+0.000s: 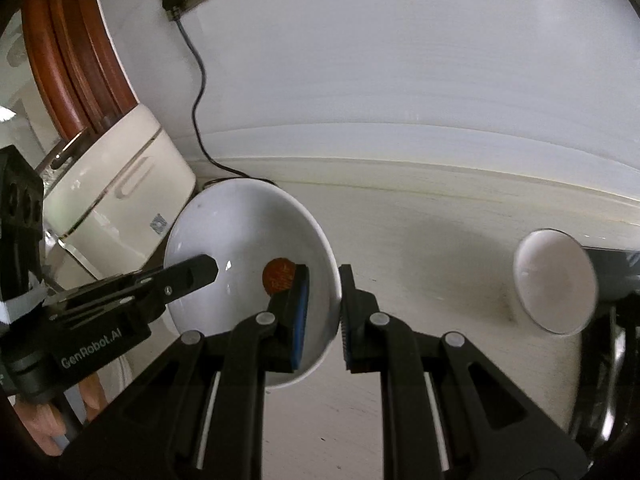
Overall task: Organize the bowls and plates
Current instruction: 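Lift the red-dot bowl with both grippers and carry it toward the rice cooker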
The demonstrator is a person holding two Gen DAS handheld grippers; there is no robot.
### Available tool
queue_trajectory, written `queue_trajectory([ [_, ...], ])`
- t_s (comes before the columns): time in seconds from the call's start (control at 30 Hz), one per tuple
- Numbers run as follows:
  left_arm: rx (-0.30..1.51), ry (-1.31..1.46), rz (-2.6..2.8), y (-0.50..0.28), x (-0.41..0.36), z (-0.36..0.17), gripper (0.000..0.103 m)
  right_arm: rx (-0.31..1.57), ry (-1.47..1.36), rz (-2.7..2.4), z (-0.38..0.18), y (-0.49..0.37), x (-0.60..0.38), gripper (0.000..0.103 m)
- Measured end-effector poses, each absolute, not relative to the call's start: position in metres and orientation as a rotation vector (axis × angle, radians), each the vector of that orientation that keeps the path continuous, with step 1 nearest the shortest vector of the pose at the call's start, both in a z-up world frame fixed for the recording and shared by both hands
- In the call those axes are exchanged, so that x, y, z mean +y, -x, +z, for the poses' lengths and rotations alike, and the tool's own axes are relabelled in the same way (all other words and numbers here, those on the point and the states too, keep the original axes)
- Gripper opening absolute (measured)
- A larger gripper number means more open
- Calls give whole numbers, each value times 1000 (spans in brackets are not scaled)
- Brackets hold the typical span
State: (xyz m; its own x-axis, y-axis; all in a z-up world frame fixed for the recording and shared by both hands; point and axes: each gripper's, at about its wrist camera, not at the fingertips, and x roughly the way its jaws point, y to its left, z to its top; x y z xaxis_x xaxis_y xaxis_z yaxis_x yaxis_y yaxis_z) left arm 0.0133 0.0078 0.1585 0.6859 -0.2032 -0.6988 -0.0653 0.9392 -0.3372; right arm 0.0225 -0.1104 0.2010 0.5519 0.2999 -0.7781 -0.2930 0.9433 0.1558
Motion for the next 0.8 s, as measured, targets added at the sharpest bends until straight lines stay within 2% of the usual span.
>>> queue_trajectory([
  [0.4,795,278,94,-1,38,166,9,924,-74,465,186,-26,-73,18],
  [0.8,849,204,214,-7,45,150,9,967,-92,496,152,-32,-51,18],
])
